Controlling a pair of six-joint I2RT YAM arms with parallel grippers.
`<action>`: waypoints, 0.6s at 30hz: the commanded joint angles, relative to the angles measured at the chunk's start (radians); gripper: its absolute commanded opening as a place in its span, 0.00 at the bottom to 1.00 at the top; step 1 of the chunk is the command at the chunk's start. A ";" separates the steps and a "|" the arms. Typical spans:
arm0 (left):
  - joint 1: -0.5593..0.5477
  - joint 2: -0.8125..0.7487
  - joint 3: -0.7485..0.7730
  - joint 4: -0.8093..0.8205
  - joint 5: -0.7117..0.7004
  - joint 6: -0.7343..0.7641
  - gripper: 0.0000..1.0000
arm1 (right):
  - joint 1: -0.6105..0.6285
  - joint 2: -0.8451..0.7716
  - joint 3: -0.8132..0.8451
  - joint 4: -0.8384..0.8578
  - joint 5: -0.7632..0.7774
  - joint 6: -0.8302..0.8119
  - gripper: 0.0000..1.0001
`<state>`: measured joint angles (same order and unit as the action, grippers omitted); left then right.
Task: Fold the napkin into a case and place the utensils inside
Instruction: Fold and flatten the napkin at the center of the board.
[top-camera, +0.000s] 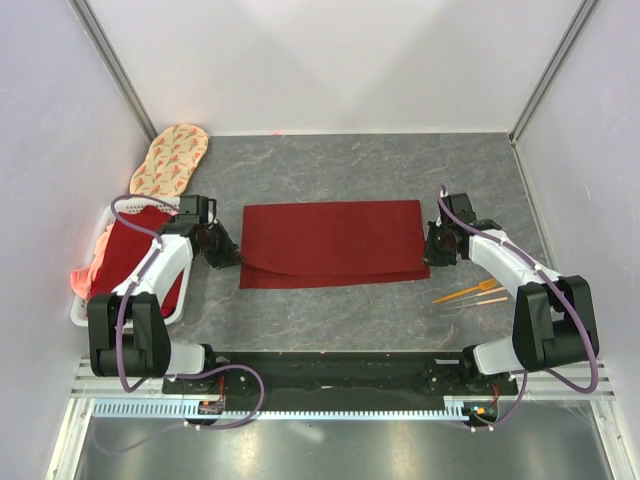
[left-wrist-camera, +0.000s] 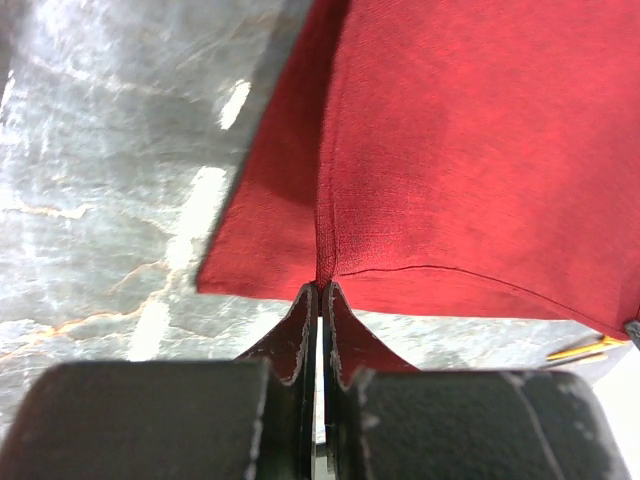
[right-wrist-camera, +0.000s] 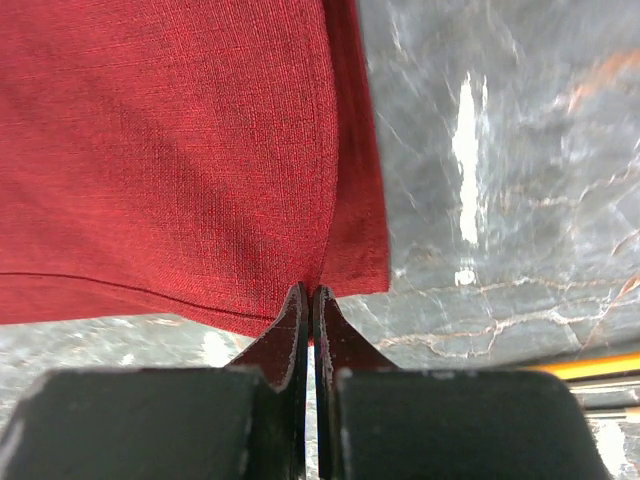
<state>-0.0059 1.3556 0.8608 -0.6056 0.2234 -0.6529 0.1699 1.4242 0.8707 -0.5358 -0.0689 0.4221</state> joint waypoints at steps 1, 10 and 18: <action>0.004 0.004 -0.019 -0.017 -0.010 0.038 0.02 | 0.000 -0.048 -0.033 0.063 0.007 -0.003 0.00; 0.004 -0.095 -0.034 -0.056 -0.082 0.041 0.02 | -0.001 -0.065 -0.030 0.037 0.004 -0.009 0.00; 0.003 -0.075 -0.060 -0.071 -0.099 0.021 0.02 | -0.001 -0.050 -0.055 0.022 0.034 -0.013 0.00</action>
<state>-0.0059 1.2766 0.8173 -0.6571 0.1574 -0.6460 0.1699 1.3884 0.8314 -0.5129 -0.0647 0.4187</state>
